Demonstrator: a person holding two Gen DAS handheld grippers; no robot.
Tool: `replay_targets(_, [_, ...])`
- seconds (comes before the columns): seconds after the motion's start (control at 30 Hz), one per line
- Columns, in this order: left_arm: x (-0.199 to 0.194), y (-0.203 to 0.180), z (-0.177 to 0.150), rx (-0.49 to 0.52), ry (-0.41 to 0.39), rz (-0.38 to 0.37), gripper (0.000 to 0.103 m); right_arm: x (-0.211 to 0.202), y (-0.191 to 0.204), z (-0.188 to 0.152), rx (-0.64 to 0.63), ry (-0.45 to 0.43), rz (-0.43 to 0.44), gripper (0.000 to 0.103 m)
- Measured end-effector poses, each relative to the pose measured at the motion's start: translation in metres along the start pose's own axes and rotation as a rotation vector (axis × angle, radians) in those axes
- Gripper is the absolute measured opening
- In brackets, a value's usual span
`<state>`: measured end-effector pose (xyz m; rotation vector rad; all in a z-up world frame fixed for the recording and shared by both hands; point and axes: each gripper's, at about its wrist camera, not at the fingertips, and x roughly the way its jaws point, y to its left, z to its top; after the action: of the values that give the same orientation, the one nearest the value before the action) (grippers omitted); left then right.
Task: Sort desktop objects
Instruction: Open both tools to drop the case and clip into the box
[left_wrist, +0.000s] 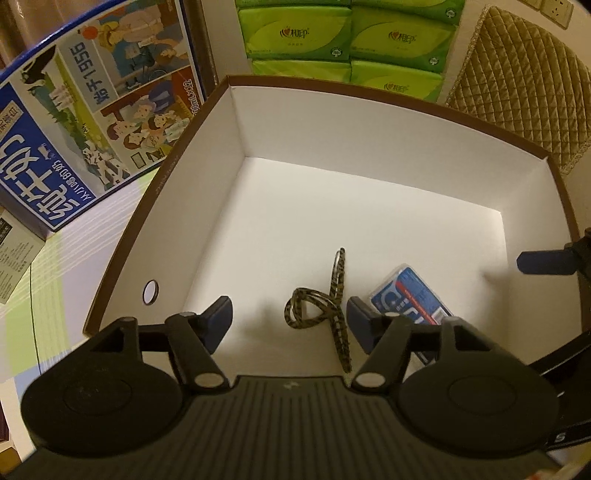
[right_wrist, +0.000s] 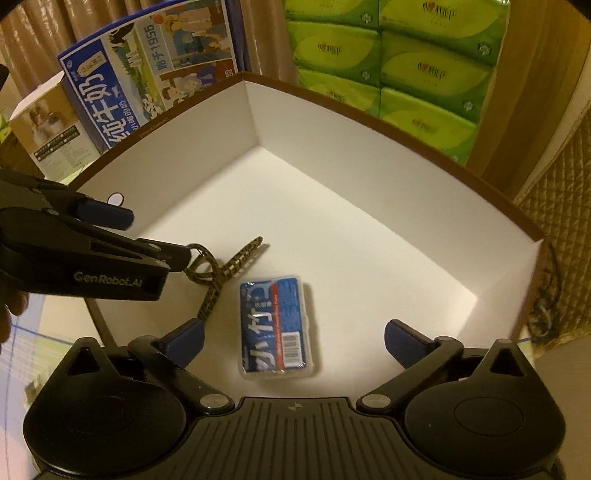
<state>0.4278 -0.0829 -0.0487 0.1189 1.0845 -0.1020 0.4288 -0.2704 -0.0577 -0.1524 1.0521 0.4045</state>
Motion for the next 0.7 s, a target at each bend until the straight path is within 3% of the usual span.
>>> replay_targets(0.7, [-0.068,-0.026,-0.021,-0.009,-0.104,0.071,0.078,-0.062,-0.007,-0.027,-0.04,-0.095,-0.006,0.101])
